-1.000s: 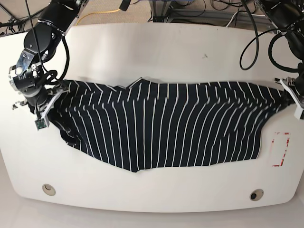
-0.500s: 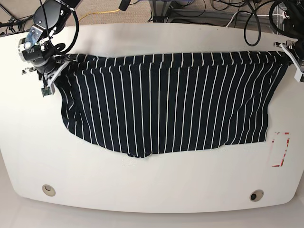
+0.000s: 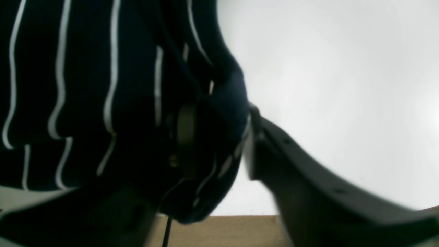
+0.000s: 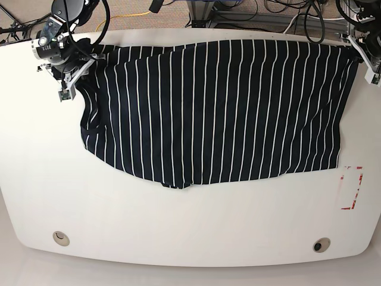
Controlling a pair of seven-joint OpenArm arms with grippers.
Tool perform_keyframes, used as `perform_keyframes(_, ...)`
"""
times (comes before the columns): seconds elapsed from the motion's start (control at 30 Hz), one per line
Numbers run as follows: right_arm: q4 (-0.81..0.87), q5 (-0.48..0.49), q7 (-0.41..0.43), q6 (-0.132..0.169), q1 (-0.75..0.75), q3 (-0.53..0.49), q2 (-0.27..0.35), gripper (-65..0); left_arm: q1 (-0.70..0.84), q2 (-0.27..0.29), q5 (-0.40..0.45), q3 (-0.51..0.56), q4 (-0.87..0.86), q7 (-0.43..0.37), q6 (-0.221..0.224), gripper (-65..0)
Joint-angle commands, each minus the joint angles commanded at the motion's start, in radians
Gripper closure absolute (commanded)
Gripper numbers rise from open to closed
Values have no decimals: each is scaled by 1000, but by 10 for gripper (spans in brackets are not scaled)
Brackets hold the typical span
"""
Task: Fold the T-shirt properly
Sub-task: 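Lay the shirt flat by pulling both grippers back across the table, then release and regrasp the shirt's hem corners with both grippers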
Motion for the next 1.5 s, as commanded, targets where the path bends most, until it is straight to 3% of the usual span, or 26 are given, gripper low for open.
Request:
perform_keyframes(0.07, 6, 2, 0, 0, 2, 0, 0, -452, -3, 0, 0, 0, 0, 0, 0, -306)
perform_keyframes(0.13, 21, 2, 0, 0, 3, 0, 0, -490, -3, -2, 0, 0, 2, 0, 0, -350)
perform_keyframes(0.4, 17, 186, 0, 0, 49, 35, 25, -496, -66, -6, -8, -5, 6, 2, 0, -346)
perform_keyframes(0.67, -28, 176, -2, 0, 209, 31, 37, -496, -176, -3, 0, -8, 3, 2, 0, -346)
perform_keyframes(1.03, -396, 92, 12, 0, 486, -54, 137, -498, -273, -3, 2, 2, 0, 2, 0, -344)
perform_keyframes(1.17, -555, 77, 81, 0, 565, -58, 178, -496, -304, -2, 3, 2, -3, 2, 0, -344)
perform_keyframes(1.5, -939, 78, 221, 0, 675, -61, 232, -496, -388, 17, 219, 58, -5, -3, 0, -344)
